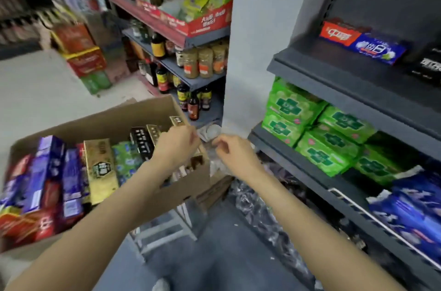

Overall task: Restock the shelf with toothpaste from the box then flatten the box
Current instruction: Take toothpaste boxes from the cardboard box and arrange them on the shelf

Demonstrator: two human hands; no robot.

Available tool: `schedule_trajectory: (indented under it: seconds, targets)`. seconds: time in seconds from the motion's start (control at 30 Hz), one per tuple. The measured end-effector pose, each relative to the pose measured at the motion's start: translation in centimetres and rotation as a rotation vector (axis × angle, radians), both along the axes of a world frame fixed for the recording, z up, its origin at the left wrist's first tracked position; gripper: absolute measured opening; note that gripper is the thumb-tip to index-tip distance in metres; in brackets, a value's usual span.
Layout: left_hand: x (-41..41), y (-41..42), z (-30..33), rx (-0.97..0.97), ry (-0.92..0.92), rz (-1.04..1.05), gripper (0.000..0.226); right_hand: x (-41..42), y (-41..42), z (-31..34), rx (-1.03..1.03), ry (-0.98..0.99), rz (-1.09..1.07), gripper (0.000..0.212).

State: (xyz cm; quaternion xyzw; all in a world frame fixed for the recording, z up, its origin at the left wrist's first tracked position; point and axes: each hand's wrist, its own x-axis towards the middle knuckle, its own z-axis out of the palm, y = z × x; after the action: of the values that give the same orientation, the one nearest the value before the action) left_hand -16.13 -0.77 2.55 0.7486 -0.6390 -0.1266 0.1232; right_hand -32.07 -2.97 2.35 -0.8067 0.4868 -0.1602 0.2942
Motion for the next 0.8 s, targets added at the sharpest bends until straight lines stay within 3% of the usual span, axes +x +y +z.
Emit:
schedule_trajectory:
  seconds: [0.1, 0.2, 0.47, 0.67, 0.8]
  targets:
    - [6.4, 0.8, -2.4, 0.08, -0.021, 0.1, 0.022, 5.7, 0.4, -2.4, 0.059, 0.002, 0.016, 0.022]
    - [12.1, 0.7, -5.0, 0.181, -0.048, 0.075, 0.027, 10.9, 0.1, -4.5, 0.107, 0.049, -0.016, 0.029]
    - [19.8, -2.6, -8.1, 0.435, -0.325, -0.445, 0.067, 17.8, -1.2, -9.9, 0.398, 0.069, -0.203, 0.056]
    - [20.0, -3.3, -8.0, 0.259, -0.591, -0.557, 0.083, 18.8, -1.8, -11.0, 0.543, -0.057, -0.311, 0.056]
    - [19.7, -4.1, -8.1, 0.199, -0.622, -0.625, 0.077, 18.6, -2.9, -10.3, 0.532, 0.054, -0.23, 0.065]
